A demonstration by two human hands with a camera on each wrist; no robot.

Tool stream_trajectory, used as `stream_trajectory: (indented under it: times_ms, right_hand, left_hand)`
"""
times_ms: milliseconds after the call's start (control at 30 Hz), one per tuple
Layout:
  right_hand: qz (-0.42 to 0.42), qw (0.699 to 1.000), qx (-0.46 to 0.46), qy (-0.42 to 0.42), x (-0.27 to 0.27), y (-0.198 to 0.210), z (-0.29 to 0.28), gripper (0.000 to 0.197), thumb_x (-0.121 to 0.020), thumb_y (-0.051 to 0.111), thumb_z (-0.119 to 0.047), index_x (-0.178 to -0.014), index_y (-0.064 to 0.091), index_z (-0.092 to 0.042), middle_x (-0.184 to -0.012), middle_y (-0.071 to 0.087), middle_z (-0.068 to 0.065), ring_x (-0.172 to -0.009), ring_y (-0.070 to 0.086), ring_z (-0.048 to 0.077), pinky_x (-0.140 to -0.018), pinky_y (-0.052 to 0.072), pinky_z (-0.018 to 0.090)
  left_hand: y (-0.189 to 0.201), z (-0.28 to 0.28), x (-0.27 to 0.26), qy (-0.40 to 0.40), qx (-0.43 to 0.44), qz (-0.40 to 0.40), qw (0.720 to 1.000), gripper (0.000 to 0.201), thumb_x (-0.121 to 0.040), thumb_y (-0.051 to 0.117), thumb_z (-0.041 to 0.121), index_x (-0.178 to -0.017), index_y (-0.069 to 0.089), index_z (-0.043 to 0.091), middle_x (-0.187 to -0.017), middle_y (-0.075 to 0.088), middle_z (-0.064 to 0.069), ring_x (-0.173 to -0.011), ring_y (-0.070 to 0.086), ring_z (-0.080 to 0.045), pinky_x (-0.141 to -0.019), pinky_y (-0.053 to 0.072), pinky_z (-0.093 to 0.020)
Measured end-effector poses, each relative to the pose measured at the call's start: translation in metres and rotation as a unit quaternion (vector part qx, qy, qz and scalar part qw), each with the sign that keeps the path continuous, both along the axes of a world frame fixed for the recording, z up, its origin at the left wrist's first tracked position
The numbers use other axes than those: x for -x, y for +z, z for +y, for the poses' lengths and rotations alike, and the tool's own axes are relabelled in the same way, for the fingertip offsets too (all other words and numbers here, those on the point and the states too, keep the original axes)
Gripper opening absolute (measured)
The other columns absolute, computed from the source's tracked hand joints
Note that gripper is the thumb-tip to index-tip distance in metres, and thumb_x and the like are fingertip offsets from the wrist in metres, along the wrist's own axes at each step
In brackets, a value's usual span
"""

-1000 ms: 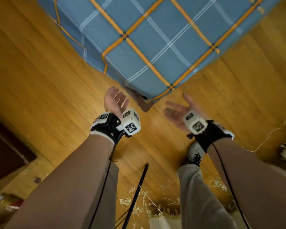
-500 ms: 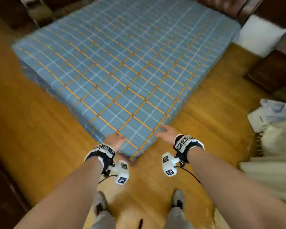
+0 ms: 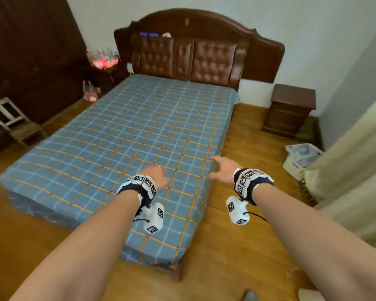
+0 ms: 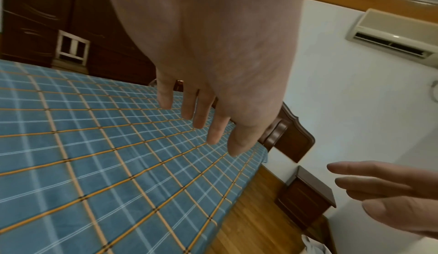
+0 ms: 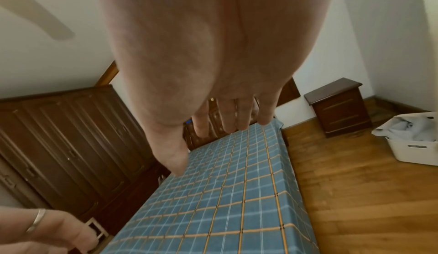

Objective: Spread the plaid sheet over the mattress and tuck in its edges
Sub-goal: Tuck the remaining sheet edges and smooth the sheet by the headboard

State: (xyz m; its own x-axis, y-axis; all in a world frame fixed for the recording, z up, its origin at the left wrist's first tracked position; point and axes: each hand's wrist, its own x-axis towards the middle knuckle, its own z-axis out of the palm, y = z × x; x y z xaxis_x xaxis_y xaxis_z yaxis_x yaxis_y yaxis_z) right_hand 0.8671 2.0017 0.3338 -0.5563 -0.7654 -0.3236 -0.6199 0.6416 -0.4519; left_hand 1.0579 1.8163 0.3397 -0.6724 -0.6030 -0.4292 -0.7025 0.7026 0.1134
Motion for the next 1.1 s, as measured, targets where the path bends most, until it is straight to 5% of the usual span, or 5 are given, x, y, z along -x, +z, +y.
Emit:
stream_trajectory:
  times_ms: [167,333,567,833,1100]
  right_hand:
    - [-0.032,0.999,0.012,-0.012,0.063,0.010,0.032,0.077,-0.080,0.069,-0.050,-0.146,0.034,-0.031,-0.146,0.047,0.003,-0.124,0.053,0.025,-0.100,0.047,0.037]
    - [-0.025,1.000,0.009,-0.003,0.138,0.013,0.075,0.078,-0.079,0.069,-0.050,-0.146,0.035,-0.030,-0.145,0.049,0.000,-0.126,0.052,0.023,-0.101,0.046,0.036]
    - [-0.014,1.000,-0.022,0.000,0.255,0.006,0.110,0.072,-0.082,0.069,-0.046,-0.145,0.038,-0.027,-0.145,0.048,-0.002,-0.126,0.052,0.021,-0.102,0.045,0.032]
    - [-0.036,0.999,-0.016,0.003,0.387,0.003,0.080,0.068,-0.085,0.068,-0.043,-0.145,0.039,-0.024,-0.145,0.048,-0.002,-0.129,0.050,0.018,-0.105,0.041,0.032]
    - [-0.044,0.994,-0.033,-0.093,0.561,0.010,0.041,0.061,-0.086,0.068,-0.037,-0.141,0.043,-0.028,-0.140,0.053,-0.005,-0.124,0.054,0.016,-0.103,0.045,0.032]
  left_hand:
    - [0.015,0.033,0.062,-0.020,-0.021,0.023,0.999,0.028,-0.092,0.051,0.034,-0.107,0.067,0.016,-0.112,0.065,-0.010,-0.114,0.060,-0.030,-0.091,0.046,-0.031]
    - [0.009,0.069,0.128,0.013,-0.050,0.071,0.996,0.030,-0.089,0.058,0.037,-0.116,0.065,0.025,-0.126,0.064,-0.001,-0.117,0.059,-0.021,-0.100,0.045,-0.031]
    - [0.007,0.088,0.232,0.051,-0.084,0.085,0.992,0.014,-0.087,0.056,0.038,-0.099,0.063,0.034,-0.111,0.068,0.004,-0.106,0.064,-0.022,-0.093,0.051,-0.036]
    - [-0.009,0.051,0.376,0.036,-0.104,0.108,0.988,0.026,-0.090,0.055,0.037,-0.111,0.065,0.027,-0.124,0.065,0.003,-0.117,0.059,-0.021,-0.100,0.046,-0.033]
    - [-0.017,-0.008,0.588,-0.046,-0.145,0.109,0.982,0.027,-0.092,0.055,0.037,-0.114,0.064,0.022,-0.123,0.064,0.002,-0.113,0.060,-0.020,-0.096,0.047,-0.033]
